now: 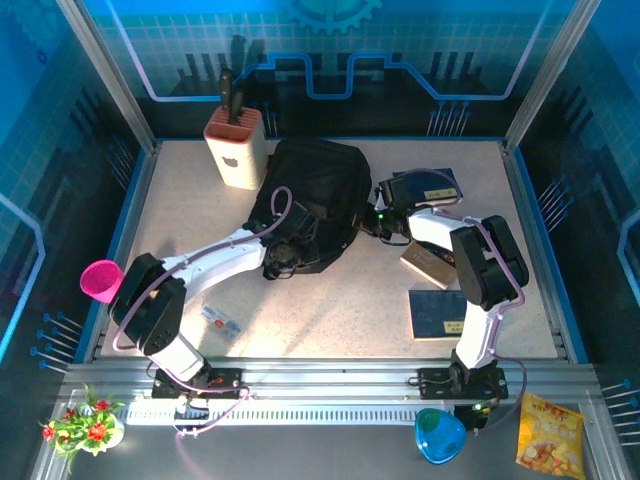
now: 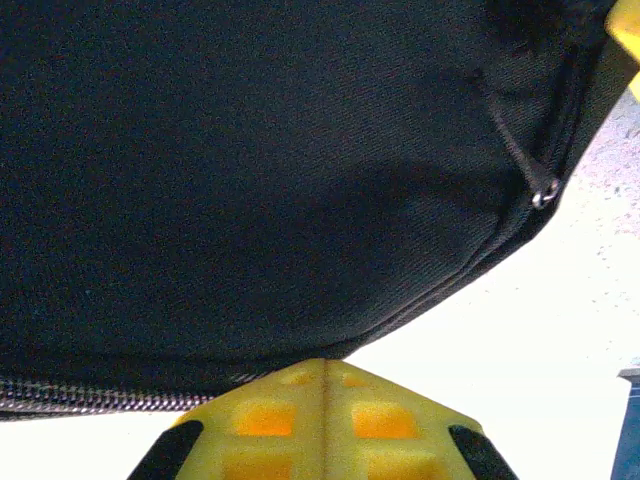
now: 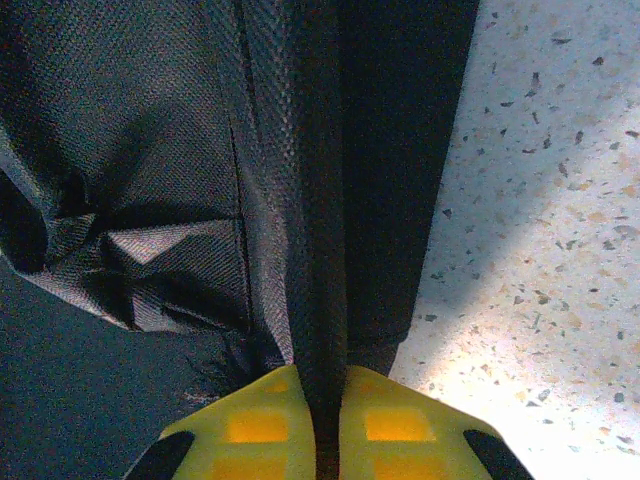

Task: Pack books, pencil case, and school supplies into a backpack

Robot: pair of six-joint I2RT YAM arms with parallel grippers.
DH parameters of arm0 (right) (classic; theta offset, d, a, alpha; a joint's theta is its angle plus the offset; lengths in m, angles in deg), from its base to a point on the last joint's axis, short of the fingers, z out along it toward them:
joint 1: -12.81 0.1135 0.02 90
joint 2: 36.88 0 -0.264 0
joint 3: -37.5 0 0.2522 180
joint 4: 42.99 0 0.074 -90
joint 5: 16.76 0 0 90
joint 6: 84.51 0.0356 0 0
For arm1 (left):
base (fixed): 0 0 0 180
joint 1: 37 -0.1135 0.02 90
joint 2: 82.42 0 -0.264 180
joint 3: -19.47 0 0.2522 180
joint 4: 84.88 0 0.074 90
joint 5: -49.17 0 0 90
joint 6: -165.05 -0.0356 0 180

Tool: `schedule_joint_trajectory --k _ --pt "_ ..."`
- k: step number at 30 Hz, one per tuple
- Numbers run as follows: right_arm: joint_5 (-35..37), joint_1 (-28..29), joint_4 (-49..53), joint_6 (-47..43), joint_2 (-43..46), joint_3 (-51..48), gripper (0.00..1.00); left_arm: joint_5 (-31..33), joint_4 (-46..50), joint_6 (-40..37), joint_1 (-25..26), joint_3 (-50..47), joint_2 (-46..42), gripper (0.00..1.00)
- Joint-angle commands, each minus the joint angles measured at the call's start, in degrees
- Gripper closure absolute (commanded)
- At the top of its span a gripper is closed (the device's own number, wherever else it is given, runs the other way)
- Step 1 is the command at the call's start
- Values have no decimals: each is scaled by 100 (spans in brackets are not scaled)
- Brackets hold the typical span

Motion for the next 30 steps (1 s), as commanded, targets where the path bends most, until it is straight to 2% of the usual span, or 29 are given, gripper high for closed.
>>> schedule_joint_trajectory --k 1,3,6,11,15,22,30 --pt "74 -16 106 -60 -118 81 89 -217 -321 255 -51 264 -71 80" --pt "56 -6 86 -40 -125 54 90 -428 -388 517 -128 532 164 68" --pt "14 3 30 2 -112 -24 89 -522 -328 717 -178 897 542 58" --pt "-37 13 -13 47 -97 -109 90 -678 -335 970 -225 1363 1142 52" --pt "-84 12 -41 49 -103 -140 90 -550 -179 1231 -275 1611 1504 50" --pt "-127 36 -68 74 -142 -137 90 -707 -509 1475 -317 1888 1991 51" --pt "-135 34 -52 105 -160 -130 90 -742 -616 1562 -317 2128 2348 69"
